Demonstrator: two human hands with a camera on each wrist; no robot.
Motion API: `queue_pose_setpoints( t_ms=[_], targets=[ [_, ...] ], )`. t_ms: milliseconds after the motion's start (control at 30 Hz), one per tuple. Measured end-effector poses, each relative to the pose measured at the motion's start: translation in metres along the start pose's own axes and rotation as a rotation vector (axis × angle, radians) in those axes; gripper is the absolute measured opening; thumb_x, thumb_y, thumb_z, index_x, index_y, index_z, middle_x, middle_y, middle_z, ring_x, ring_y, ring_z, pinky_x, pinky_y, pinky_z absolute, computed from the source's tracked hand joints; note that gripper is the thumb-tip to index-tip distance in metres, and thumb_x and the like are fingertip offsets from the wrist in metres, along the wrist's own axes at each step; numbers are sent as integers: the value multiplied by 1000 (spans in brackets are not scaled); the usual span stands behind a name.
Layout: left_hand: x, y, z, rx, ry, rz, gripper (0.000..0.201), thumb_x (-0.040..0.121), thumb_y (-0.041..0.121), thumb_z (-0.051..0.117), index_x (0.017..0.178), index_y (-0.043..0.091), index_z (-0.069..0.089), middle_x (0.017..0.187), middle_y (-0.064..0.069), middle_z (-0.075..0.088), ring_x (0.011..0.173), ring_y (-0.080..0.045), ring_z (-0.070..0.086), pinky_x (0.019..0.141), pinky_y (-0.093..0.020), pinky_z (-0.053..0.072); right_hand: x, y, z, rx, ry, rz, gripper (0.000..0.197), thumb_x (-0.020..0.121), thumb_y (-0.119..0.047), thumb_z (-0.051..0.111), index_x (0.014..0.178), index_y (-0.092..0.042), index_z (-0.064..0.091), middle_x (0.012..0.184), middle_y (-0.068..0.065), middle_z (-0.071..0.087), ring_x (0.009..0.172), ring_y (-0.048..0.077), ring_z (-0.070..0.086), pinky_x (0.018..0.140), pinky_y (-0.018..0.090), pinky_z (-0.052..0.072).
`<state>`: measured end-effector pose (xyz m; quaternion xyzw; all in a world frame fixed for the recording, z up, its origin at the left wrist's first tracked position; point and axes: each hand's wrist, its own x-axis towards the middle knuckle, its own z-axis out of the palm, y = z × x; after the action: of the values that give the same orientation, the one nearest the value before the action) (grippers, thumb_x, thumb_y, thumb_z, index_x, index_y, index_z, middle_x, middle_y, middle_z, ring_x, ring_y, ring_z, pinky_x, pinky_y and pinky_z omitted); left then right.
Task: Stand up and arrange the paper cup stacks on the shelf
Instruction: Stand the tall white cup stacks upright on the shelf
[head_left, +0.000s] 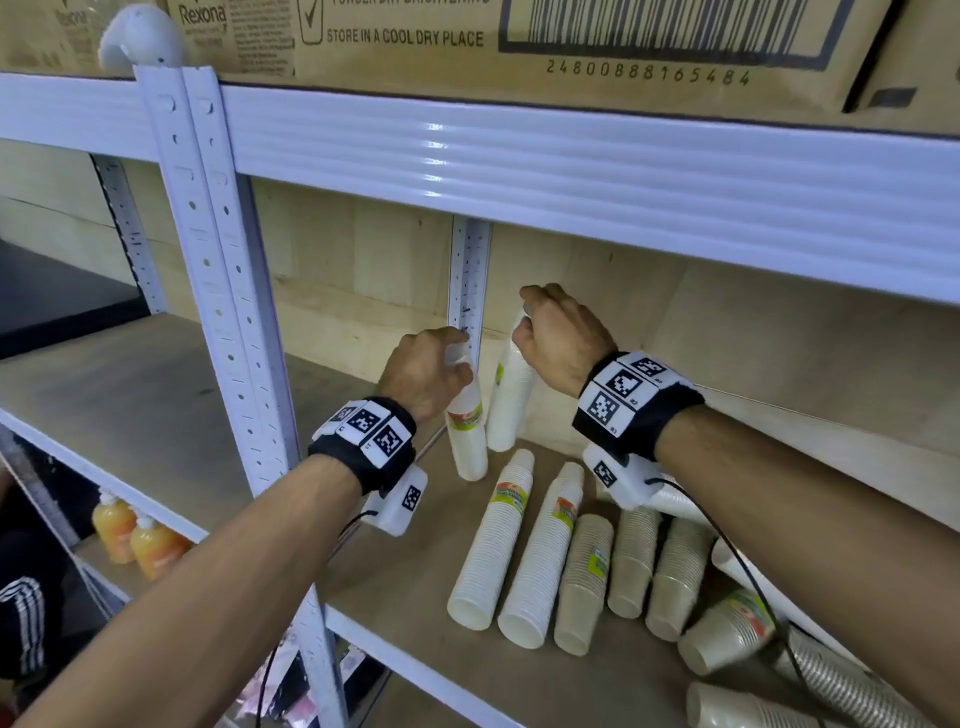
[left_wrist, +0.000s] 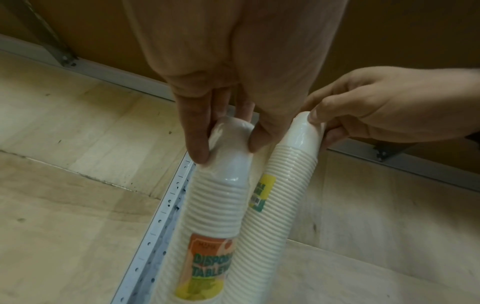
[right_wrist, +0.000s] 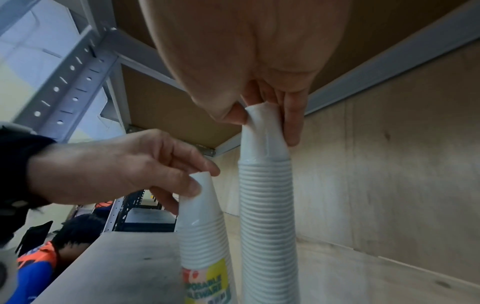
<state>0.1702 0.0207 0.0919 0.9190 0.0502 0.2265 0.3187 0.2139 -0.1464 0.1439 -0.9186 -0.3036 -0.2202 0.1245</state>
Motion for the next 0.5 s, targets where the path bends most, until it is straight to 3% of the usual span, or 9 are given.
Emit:
queue_pose_setpoints(
  t_ms=[133, 333, 433, 500],
  targets=[
    [19, -1, -4, 6, 1, -13, 47, 87, 18, 59, 133, 22, 59, 134, -1, 61, 119, -21, 59, 99, -29, 48, 20, -3, 19, 46, -112, 46, 30, 98, -17, 41, 121, -1, 52, 118, 17, 54, 99, 34, 59, 83, 36, 50],
    [39, -6, -6, 1, -29, -9, 46, 88, 18, 59, 134, 20, 59, 133, -1, 62, 120, -20, 58, 95, -21, 42, 39, 2, 41, 71, -231, 80, 10, 97, -17, 40, 93, -9, 44, 99, 13, 50, 86, 29, 53, 70, 32, 40],
    [48, -6, -3, -19, -92, -1, 46, 88, 17, 60, 134, 20, 59, 134, -2, 61, 121, -19, 57, 90, -16, 38, 42, 6, 51, 102, -275, 67, 6, 94, -14, 42, 89, -11, 40, 92, 10, 45, 86, 29, 53, 68, 30, 38],
    [54, -4, -2, -22, -123, 3, 45, 88, 16, 61, 132, 20, 60, 133, -3, 61, 120, -20, 57, 90, -17, 38, 44, 7, 54, 121, -280, 79, 9, 93, -15, 44, 95, -7, 47, 97, 12, 50, 90, 31, 54, 72, 32, 43]
  ],
)
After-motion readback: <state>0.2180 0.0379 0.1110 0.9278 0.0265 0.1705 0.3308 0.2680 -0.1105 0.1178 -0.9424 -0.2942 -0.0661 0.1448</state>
